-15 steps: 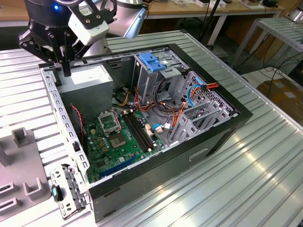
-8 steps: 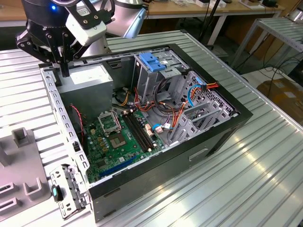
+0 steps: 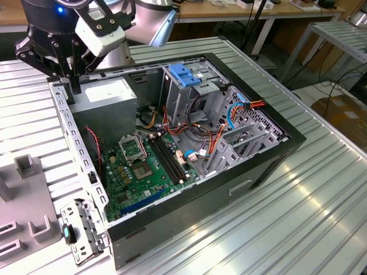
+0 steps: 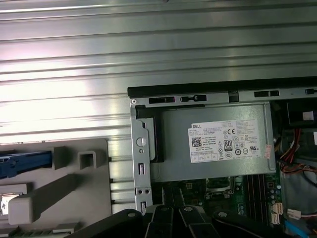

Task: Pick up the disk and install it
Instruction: 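Reach for the disk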

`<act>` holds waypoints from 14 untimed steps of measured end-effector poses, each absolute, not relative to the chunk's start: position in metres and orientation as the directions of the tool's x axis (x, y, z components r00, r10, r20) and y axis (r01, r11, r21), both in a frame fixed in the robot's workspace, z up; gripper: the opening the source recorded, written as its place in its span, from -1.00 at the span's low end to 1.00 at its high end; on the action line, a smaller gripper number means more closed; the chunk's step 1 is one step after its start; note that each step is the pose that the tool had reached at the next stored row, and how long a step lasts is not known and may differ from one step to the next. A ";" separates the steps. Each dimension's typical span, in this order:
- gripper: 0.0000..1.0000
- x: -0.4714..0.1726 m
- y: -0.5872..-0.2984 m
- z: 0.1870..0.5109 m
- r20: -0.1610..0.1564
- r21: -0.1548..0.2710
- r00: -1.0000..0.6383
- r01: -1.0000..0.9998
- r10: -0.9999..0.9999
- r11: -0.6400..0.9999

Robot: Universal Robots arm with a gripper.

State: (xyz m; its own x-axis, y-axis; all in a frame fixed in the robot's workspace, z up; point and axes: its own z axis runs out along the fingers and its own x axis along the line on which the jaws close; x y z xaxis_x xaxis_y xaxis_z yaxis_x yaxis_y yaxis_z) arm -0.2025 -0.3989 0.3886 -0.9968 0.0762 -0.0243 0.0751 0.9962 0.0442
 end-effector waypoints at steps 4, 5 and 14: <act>-0.79 -0.205 -0.399 0.388 -0.025 0.040 -0.997 0.075 0.076 0.996; -0.79 -0.205 -0.399 0.388 -0.025 0.039 -0.997 0.075 0.076 0.996; -0.79 -0.219 -0.394 0.388 -0.025 0.034 -0.997 0.075 0.076 0.997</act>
State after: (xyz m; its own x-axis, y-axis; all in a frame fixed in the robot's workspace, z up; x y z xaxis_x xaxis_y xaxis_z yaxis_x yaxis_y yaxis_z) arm -0.2188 -0.3938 0.3880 -0.9968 0.0761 -0.0252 0.0752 0.9966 0.0345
